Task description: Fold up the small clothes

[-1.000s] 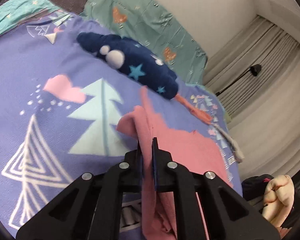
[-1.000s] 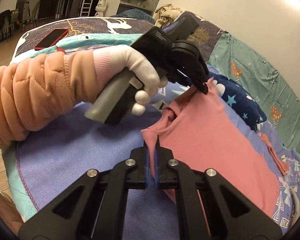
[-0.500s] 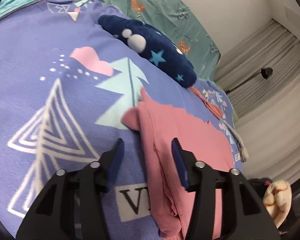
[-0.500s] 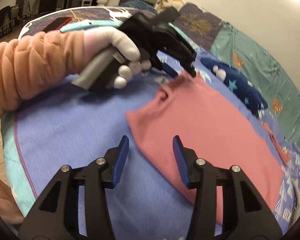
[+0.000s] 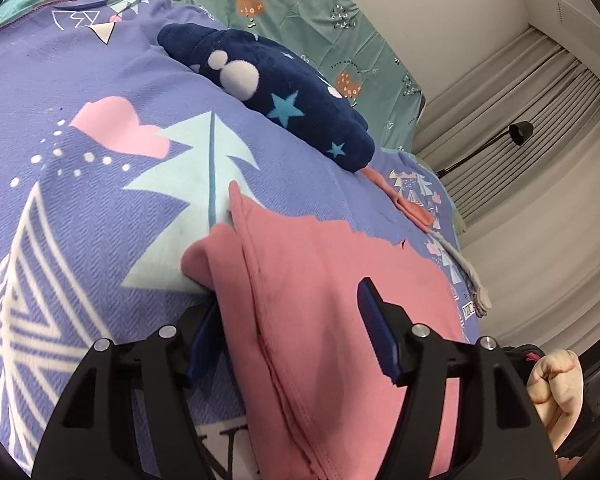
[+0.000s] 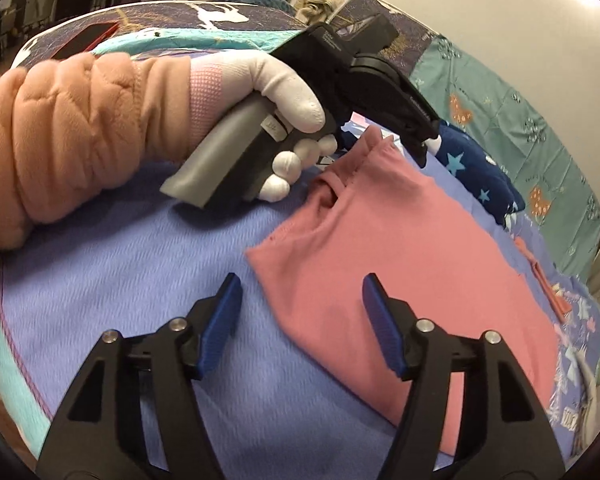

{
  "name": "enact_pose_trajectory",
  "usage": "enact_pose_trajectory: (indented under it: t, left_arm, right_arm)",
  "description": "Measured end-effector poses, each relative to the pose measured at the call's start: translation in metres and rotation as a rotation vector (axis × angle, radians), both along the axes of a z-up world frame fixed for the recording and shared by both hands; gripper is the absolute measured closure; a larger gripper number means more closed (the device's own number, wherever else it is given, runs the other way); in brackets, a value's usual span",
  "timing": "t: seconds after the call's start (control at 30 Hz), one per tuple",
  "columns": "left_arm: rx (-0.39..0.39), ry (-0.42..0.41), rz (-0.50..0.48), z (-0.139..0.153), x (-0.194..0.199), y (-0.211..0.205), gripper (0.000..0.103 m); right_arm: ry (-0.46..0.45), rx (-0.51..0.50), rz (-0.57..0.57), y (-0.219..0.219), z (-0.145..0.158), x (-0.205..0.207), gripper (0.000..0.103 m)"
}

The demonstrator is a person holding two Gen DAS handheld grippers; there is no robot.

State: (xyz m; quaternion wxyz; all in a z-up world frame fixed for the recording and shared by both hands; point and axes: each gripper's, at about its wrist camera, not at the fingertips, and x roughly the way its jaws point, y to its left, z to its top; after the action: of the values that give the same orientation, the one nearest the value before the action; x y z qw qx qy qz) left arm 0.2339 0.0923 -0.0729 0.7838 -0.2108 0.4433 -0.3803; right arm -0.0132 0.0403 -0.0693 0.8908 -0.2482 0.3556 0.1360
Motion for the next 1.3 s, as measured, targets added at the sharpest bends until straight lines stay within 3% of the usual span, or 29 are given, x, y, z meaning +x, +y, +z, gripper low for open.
enact_pose_trajectory:
  t: [0.1,0.2,0.43,0.6,0.63,0.67,0.7,1.03,1.3]
  left_arm:
    - [0.005,0.002,-0.006,0.001,0.006,-0.004,0.039]
    - [0.020,-0.006,-0.011,0.001,0.011,-0.009,0.041]
    - [0.030,0.039,0.007,-0.009,0.020,-0.008,0.079]
    - [0.052,0.045,0.005,-0.006,0.021,-0.012,0.086]
    - [0.060,0.042,0.003,-0.005,0.021,-0.014,0.090]
    - [0.071,0.039,0.005,-0.002,0.021,-0.016,0.092]
    - [0.078,0.035,0.006,0.000,0.021,-0.018,0.092]
    - [0.161,-0.065,-0.029,0.050,0.012,-0.052,0.093]
    - [0.219,-0.119,-0.056,0.083,-0.003,-0.103,0.093]
  right_arm:
    - [0.042,0.062,-0.042,-0.002,0.001,0.015,0.042]
    - [0.055,0.055,-0.066,0.002,0.000,0.024,0.045]
    - [0.067,0.078,-0.097,0.003,-0.005,0.032,0.045]
    - [0.110,0.131,-0.138,-0.005,-0.004,0.044,0.045]
    - [0.116,0.136,-0.135,-0.005,-0.004,0.045,0.048]
    - [0.122,0.152,-0.122,-0.006,-0.003,0.044,0.072]
    - [0.116,0.164,-0.118,-0.007,0.000,0.042,0.093]
    - [-0.001,0.382,-0.180,-0.073,0.053,0.016,0.094]
    - [-0.009,0.528,-0.241,-0.129,0.071,0.001,0.095]
